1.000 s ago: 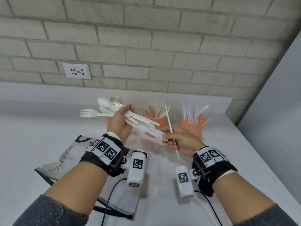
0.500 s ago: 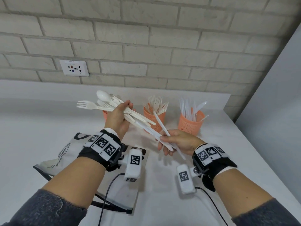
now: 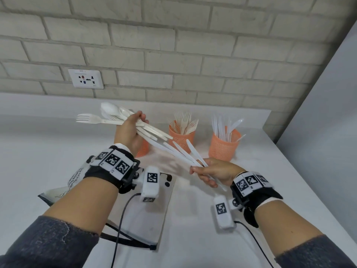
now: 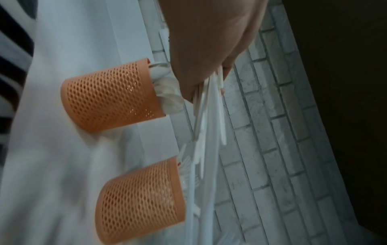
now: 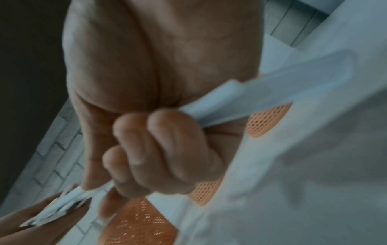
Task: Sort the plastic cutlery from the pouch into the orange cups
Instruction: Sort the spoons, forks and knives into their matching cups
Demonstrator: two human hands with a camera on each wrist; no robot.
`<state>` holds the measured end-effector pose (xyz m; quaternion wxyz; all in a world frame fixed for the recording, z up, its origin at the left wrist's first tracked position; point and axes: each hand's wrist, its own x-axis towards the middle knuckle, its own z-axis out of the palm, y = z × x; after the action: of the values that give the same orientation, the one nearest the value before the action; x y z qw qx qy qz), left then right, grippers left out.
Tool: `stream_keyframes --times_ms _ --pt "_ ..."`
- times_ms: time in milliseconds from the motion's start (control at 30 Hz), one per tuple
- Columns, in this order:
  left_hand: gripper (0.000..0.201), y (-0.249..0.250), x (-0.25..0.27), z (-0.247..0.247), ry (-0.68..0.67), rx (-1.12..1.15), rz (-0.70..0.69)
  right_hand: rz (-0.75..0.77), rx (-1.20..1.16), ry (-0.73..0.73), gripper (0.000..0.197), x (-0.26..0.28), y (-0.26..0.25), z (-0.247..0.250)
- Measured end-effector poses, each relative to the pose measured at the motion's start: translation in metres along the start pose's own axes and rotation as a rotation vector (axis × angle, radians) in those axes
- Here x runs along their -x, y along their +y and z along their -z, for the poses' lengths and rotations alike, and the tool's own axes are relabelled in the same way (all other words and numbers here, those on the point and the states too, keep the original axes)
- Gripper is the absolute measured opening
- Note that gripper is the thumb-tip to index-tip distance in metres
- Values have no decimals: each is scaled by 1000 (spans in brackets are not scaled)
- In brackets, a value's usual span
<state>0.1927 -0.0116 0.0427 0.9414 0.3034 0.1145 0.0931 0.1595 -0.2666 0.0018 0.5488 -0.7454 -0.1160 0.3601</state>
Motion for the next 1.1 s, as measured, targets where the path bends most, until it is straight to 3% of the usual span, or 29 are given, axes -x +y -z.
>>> stream_keyframes --times_ms 133,300,433,533,600,700,900,1100 --pt "13 11 -1 5 66 -2 -30 -50 12 34 15 4 17 10" --pt "13 9 12 -4 148 -124 -190 -21 -32 221 15 2 22 10" --pt "21 -8 18 -2 61 -286 -204 94 -40 311 12 -3 14 -3" --pt "18 -28 35 -5 -91 -586 -113 150 -5 367 8 -7 5 -11" --pt "22 -41 42 -7 -174 -653 -53 186 7 372 7 -8 -1 -15" --pt "22 -49 44 -9 -132 -668 -36 218 12 338 4 -6 -9 -23" --pt "13 -32 40 -11 -67 -633 -31 217 -86 262 17 1 -16 -22" --pt "8 -23 35 -3 -43 -521 9 350 -334 355 13 -1 -21 -15"
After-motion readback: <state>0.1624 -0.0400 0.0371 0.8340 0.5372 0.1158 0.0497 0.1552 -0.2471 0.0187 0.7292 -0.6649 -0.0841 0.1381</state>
